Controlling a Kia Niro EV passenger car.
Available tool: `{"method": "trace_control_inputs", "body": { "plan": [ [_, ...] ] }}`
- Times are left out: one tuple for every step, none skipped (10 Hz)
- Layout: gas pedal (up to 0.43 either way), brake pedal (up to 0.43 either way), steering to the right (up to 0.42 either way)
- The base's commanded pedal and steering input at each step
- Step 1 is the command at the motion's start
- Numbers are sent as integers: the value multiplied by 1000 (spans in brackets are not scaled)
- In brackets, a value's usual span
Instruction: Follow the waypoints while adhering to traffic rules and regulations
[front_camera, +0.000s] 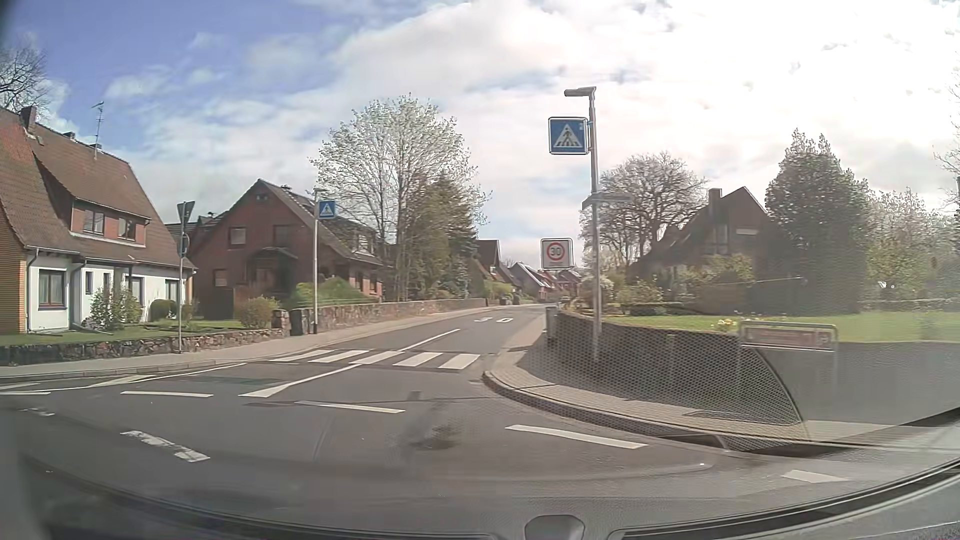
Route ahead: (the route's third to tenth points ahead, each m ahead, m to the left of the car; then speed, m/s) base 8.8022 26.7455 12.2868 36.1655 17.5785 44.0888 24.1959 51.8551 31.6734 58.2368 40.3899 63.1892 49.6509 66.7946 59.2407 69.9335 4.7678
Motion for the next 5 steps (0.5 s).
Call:
{"method": "trace_control_inputs", "body": {
  "plan": [
    [98, 0, -547],
    [98, 0, -591],
    [98, 0, -606],
    [98, 0, -615],
    [110, 0, -643]
  ]
}}
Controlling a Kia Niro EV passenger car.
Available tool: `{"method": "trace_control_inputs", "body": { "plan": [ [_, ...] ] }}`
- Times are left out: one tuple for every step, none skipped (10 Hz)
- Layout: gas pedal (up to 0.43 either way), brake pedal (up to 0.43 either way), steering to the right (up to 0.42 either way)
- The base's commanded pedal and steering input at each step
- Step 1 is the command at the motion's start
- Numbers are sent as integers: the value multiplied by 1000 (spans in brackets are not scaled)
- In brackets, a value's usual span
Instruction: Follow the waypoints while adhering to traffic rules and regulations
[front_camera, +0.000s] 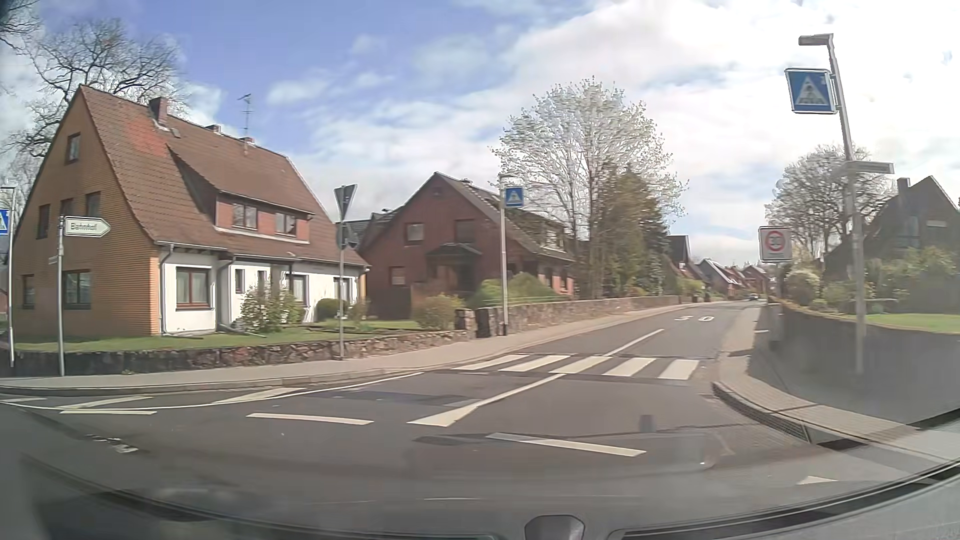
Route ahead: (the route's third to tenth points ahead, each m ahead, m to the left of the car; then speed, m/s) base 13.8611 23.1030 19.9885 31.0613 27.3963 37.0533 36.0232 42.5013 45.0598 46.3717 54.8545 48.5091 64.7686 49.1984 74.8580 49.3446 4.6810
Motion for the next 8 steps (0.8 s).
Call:
{"method": "trace_control_inputs", "body": {
  "plan": [
    [110, 0, -674],
    [118, 0, -689],
    [118, 0, -692],
    [118, 0, -677],
    [118, 0, -663],
    [118, 0, -652],
    [118, 0, -651],
    [118, 0, -651]
  ]
}}
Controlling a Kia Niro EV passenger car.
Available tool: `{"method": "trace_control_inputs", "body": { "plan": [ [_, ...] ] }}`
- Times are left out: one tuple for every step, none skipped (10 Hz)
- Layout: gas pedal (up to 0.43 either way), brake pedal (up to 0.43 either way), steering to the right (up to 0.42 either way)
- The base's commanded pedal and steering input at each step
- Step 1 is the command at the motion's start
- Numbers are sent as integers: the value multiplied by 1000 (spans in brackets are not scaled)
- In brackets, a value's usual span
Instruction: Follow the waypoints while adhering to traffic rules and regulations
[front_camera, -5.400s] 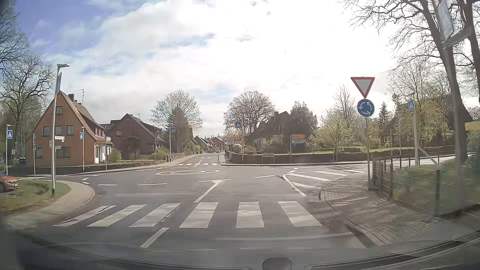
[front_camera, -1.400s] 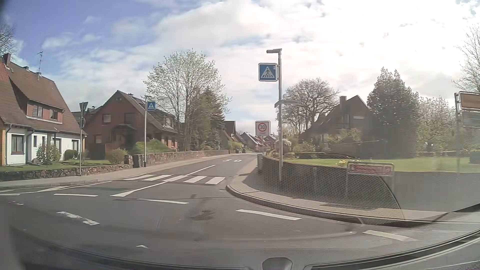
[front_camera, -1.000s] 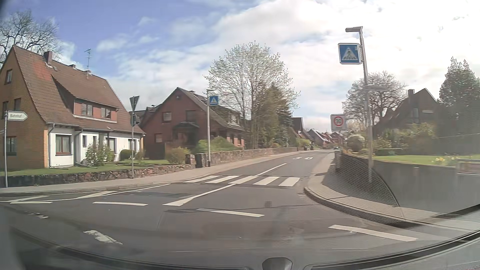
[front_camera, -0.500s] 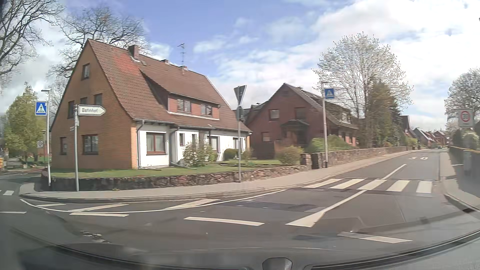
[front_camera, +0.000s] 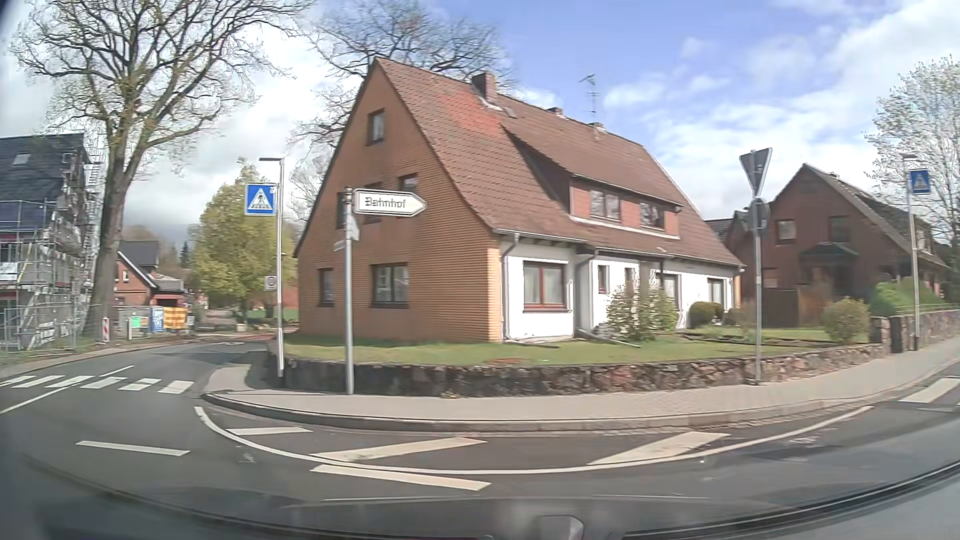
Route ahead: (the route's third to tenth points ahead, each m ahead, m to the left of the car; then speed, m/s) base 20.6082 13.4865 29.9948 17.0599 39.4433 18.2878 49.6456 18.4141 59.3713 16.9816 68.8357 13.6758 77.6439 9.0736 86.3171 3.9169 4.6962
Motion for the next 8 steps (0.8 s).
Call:
{"method": "trace_control_inputs", "body": {
  "plan": [
    [118, 0, -651],
    [130, 0, -645],
    [138, 0, -627],
    [150, 0, -595],
    [150, 0, -540],
    [157, 6, -487],
    [169, 0, -443],
    [189, 0, -387]
  ]
}}
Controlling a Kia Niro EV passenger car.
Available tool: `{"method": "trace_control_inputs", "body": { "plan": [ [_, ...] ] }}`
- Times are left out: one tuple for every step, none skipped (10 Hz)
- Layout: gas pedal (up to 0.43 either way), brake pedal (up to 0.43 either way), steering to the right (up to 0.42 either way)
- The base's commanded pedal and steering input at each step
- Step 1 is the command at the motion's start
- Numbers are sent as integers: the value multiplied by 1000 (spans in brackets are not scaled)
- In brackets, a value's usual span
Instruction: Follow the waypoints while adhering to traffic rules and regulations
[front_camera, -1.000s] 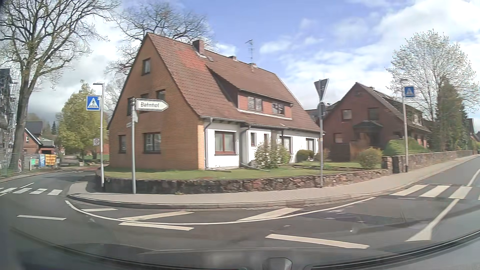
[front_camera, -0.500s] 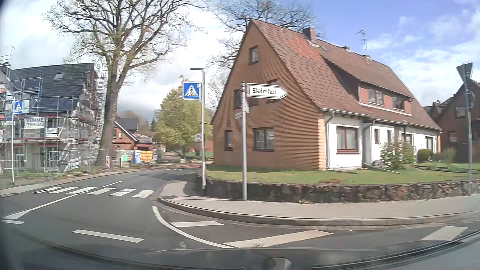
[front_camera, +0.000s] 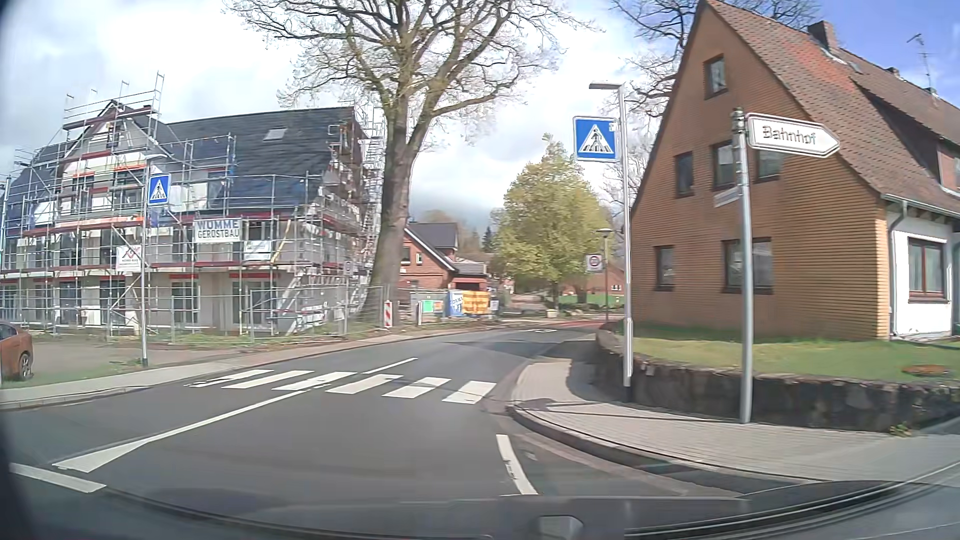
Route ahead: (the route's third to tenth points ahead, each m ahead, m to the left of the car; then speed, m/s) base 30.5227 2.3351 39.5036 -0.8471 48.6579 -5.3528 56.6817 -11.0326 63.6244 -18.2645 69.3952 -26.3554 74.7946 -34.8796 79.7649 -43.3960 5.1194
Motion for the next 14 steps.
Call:
{"method": "trace_control_inputs", "body": {
  "plan": [
    [189, 0, -327],
    [189, 0, -286],
    [189, 0, -233],
    [189, 0, -190],
    [189, 0, -141],
    [189, 0, -78],
    [189, 0, -27],
    [189, 0, 9],
    [189, 0, 41],
    [189, 6, 61],
    [177, 6, 75],
    [177, 6, 82],
    [177, 0, 87],
    [177, 0, 95]
  ]
}}
